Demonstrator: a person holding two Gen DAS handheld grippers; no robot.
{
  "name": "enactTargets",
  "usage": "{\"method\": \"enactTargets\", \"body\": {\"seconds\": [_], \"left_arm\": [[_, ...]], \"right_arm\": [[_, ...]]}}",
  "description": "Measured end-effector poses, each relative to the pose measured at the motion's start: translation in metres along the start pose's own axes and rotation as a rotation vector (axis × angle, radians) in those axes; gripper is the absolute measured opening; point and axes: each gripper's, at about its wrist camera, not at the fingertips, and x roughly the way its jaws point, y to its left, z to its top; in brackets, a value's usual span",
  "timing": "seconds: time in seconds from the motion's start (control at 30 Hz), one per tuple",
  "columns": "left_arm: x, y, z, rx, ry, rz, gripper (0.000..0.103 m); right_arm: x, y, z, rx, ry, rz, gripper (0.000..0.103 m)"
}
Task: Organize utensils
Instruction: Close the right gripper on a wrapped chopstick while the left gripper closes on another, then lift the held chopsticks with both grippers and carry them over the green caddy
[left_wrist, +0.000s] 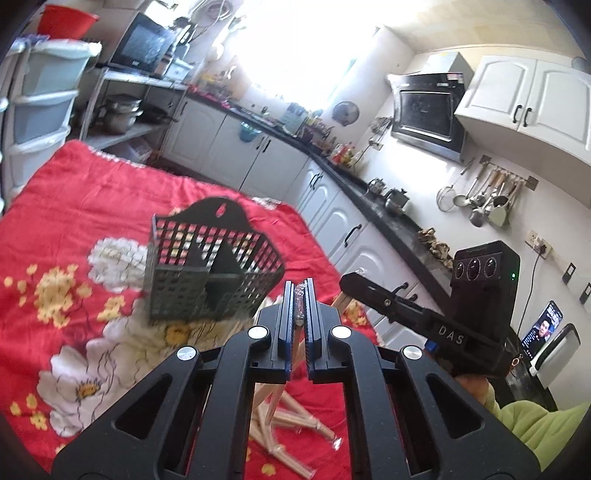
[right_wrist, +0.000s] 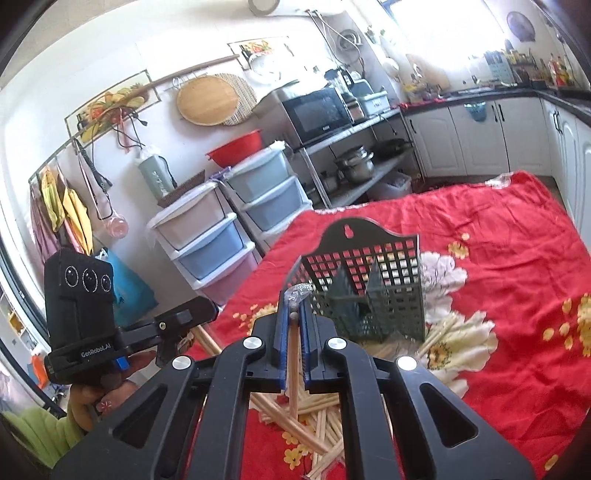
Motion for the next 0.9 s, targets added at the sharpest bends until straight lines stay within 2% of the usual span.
{"method": "enactTargets", "body": {"seconds": [0.3,0.57,0.9], "left_arm": [[0.001,-0.016,0.029,0.041,-0.066,-0.036,0.002],[0.004,-0.025,0.062,0.07,-0.134,-0.028,0.002],[0.013,-0.027,0.098,0.056,-0.223,0.001,0.002]], "right_arm": [[-0.016,0.007,0.023,-0.021,-0.083,-0.001,0.006],[-0.021,0.012,0.051,-0.045,-0.181,-0.029,0.006],[-0.012,0.018,0.091,-0.059,-0.283,-0.042,0.006]]}}
